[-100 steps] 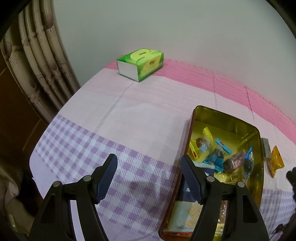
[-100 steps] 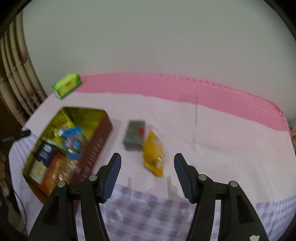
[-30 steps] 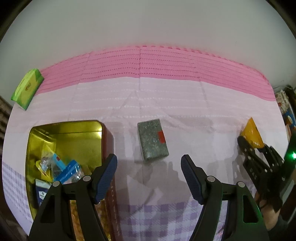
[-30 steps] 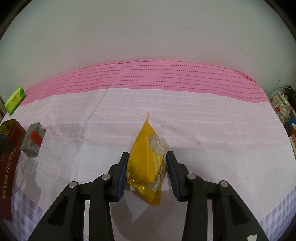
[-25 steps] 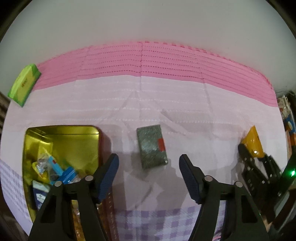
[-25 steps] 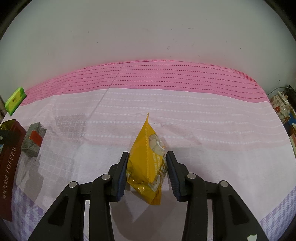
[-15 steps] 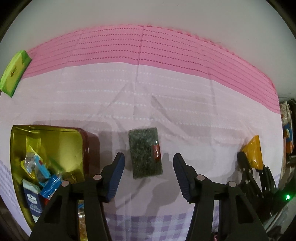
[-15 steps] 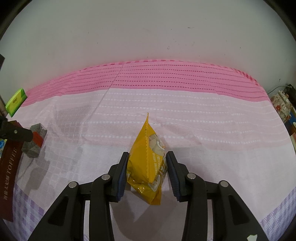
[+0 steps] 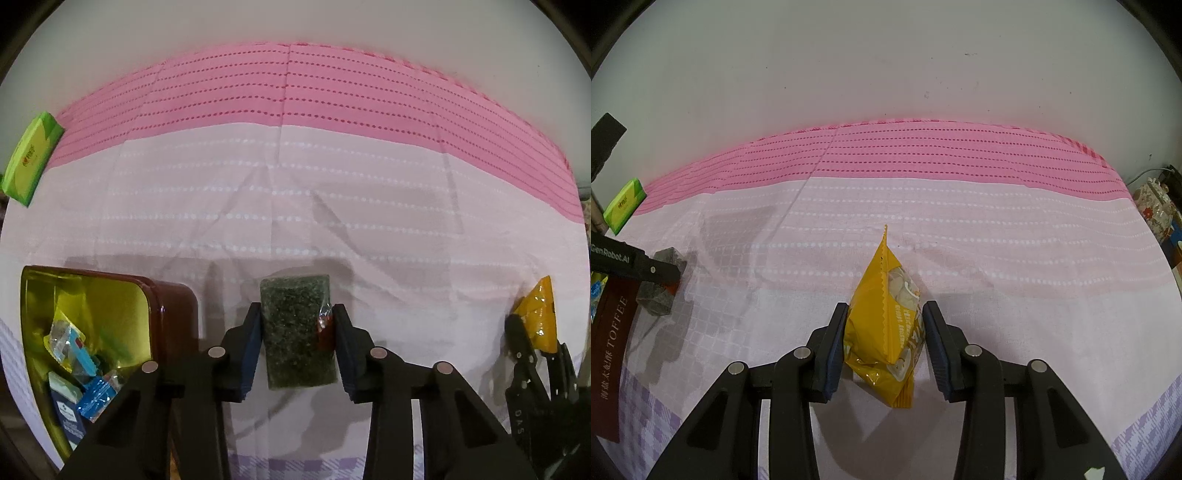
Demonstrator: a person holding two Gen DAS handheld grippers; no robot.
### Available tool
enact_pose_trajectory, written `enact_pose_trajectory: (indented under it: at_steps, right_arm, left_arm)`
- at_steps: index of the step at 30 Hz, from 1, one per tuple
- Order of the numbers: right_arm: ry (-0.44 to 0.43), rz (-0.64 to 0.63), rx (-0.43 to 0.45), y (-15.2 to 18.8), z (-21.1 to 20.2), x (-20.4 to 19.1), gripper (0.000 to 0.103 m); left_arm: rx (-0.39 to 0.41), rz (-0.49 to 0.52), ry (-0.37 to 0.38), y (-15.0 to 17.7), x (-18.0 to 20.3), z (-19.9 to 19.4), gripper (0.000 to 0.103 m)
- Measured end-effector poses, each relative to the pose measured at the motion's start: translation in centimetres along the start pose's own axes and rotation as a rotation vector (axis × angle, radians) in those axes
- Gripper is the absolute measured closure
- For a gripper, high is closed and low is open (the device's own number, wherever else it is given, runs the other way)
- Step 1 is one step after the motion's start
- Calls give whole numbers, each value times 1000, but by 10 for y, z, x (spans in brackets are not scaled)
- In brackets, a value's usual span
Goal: Organize snacks
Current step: 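Grasp the grey-green block with the left gripper while the right gripper holds the yellow bag, then carry the grey-green block into the tin and open the left gripper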
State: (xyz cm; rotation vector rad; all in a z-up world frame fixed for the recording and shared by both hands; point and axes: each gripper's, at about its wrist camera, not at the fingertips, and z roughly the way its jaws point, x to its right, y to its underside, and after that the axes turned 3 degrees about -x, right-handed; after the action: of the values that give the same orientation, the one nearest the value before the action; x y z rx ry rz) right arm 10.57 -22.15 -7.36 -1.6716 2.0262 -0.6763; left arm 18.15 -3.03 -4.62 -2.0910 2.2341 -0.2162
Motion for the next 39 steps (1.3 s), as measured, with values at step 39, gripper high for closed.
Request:
enact_pose_trajectory:
  at_steps: [39]
  right_arm:
    - [11, -9, -1, 0, 0, -1, 64]
  left_arm:
    - [185, 29, 46, 109, -54, -115, 67]
